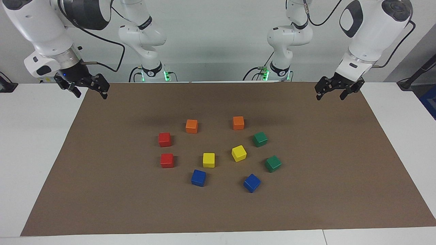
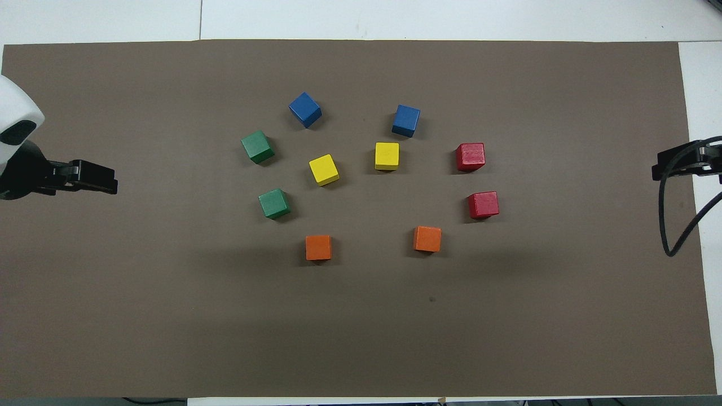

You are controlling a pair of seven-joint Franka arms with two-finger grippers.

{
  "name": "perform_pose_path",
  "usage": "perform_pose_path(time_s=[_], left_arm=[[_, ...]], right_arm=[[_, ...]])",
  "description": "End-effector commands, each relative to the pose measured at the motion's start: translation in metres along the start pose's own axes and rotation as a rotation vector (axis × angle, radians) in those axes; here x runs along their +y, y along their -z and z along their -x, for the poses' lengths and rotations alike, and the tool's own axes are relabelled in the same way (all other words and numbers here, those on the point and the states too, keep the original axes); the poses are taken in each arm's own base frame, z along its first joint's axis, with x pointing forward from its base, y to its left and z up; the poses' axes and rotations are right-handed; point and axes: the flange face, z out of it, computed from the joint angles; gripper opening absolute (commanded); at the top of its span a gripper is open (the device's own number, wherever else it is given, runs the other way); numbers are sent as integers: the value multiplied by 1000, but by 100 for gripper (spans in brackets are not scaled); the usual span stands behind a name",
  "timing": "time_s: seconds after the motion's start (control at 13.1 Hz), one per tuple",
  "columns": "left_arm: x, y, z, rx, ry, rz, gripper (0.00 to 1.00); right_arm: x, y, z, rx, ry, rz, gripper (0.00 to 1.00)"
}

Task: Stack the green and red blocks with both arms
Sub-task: 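Move both grippers in toward the green and red blocks, then grasp the green block with the left gripper while the right gripper grips red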

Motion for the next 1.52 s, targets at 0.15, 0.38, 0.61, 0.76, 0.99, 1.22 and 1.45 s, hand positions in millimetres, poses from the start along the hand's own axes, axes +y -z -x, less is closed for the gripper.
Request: perform_pose_path(time_s=[0.15,0.38,0.61,0.76,0.99,1.22,1.45], left_arm=[[1,6,6,21,-10,-20,100],[7,-2,11,29,39,-20,100],[49,-21,9,9,53,-20,100],[78,-47,3,3,65,-19,100],[129,-101,-15,-16,137,-18,100],[159,-145,-23,-3,210,-9,100],[185,-183,-24,-9,295,-8,100]], right_arm=[[-25,-5,3,24,18,-7,100],[-42,-30,-1,26,17,-8,100],[-79,-61,-6,43,-1,-9,100],[-96,-82,-10,74,12,-14,100],[-116,-109,-18,70,13,-14,100],[-128,-135,-31,74,19,-16,100],[-149,-156,-38,77,27,-22,100]])
